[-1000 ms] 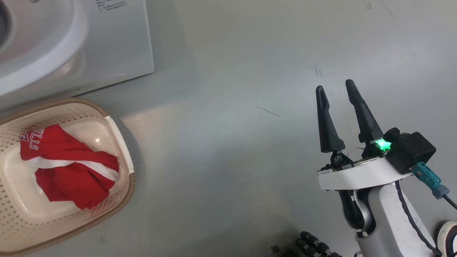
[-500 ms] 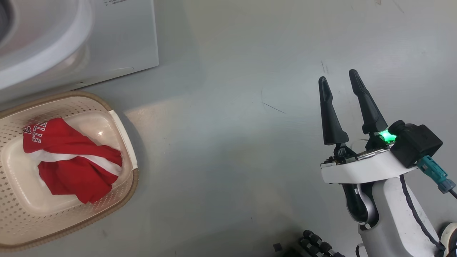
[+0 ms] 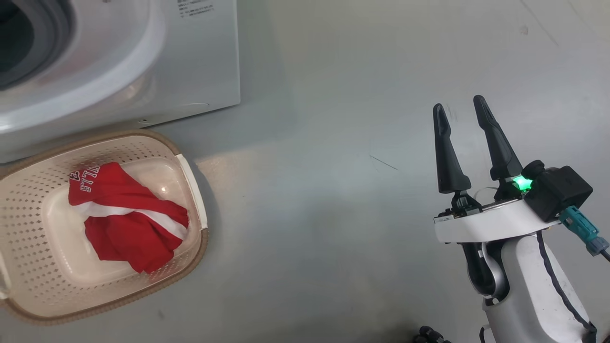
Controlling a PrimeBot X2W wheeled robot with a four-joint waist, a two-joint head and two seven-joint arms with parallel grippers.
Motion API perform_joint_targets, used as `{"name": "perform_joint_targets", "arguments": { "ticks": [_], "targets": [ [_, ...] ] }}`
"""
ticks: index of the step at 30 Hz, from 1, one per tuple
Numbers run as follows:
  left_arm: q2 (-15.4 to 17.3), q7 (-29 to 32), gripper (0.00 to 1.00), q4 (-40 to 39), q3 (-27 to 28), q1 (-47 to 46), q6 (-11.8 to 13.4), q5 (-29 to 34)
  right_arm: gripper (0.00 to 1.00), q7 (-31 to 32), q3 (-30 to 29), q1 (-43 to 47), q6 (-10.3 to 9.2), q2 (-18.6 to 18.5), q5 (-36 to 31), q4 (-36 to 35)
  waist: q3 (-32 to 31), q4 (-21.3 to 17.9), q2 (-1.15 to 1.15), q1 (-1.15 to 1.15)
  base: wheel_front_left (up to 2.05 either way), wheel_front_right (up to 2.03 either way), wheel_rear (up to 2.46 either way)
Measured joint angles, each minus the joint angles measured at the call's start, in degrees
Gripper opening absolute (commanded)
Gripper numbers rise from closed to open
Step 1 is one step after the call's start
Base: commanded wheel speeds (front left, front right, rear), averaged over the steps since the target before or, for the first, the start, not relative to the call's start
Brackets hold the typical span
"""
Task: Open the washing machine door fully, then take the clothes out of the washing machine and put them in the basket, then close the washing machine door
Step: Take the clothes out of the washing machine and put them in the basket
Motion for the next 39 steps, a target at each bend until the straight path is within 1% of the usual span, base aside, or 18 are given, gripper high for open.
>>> {"name": "perform_joint_targets", "arguments": {
  "ticks": [2, 9, 16, 18, 19, 22, 23, 24, 27, 31, 39],
  "targets": [
    [-0.60, -1.66, 0.00, 0.67, -0.04, 0.30, -0.36, -0.35, 1.00, 0.00, -0.33, -0.01, 0.01, 0.00, -0.48, 0.38, -0.99, 0.62, 0.00, 0.00, 0.00, 0.00, 0.00],
    [-3.30, -6.76, 0.00, 2.22, -1.41, 4.53, -3.08, -0.40, 1.00, 0.00, -1.92, 0.08, 0.07, -0.02, -0.81, 1.53, -5.02, 3.03, 0.00, 0.00, 0.00, 0.00, 0.00],
    [-5.50, -11.07, 0.00, 2.78, -2.98, 8.01, -4.55, -0.40, 1.00, 0.00, -3.07, 1.40, 0.12, -0.18, -1.26, 2.53, -9.41, 5.93, 0.00, 0.00, 0.00, 0.00, 0.00],
    [-5.75, -11.59, 0.00, 2.81, -3.26, 8.62, -4.63, -0.40, 1.00, 0.00, -3.25, 1.76, 0.34, -0.16, -1.23, 2.66, -10.04, 6.36, 0.00, 0.00, 0.00, 0.00, 0.00],
    [-6.12, -12.52, 0.00, 2.93, -3.81, 9.98, -5.06, -0.40, 1.00, 0.00, -3.63, 2.52, 0.53, -0.16, -1.23, 2.85, -11.29, 7.23, 0.00, 0.00, 0.00, 0.00, 0.00],
    [-6.50, -13.51, 0.00, 3.02, -4.22, 11.39, -5.12, -0.38, 1.00, 0.00, -3.77, 3.03, 0.54, -0.16, -1.23, 3.21, -12.54, 8.09, 0.00, 0.00, 0.00, 0.00, 0.00],
    [-6.78, -14.16, 0.00, 3.04, -4.47, 12.79, -5.58, -0.38, 1.00, 0.00, -3.83, 3.55, 0.59, -0.15, -1.23, 3.53, -13.78, 8.88, 0.00, 0.00, 0.00, 0.00, 0.00],
    [-6.78, -14.16, 0.00, 3.04, -4.47, 12.79, -5.58, -0.38, 1.00, 0.00, -3.83, 3.55, 0.59, -0.15, -1.23, 3.53, -13.78, 8.88, 0.00, 0.00, 0.00, 0.00, 0.00],
    [-6.76, -15.00, 0.00, 3.01, -5.87, 15.30, -5.64, 0.57, 1.00, 0.00, -3.80, 4.36, 0.59, -0.15, -1.23, 4.20, -15.74, 9.95, 0.00, 0.00, 0.00, 0.00, 0.00],
    [-7.33, -15.49, 0.00, 2.76, -5.98, 18.46, -6.11, 0.46, 1.00, 0.00, -3.94, 5.76, 0.60, -0.15, -1.21, 4.59, -18.36, 11.16, 0.00, -0.01, 0.00, 0.00, 0.00],
    [-8.90, -16.45, 0.00, -0.03, -6.91, 23.69, -6.46, -0.16, 1.00, 0.00, -4.49, 8.61, 0.85, -0.14, -1.16, 5.54, -23.63, 13.13, 0.00, 0.00, 0.00, 0.00, 0.00]
  ]
}}
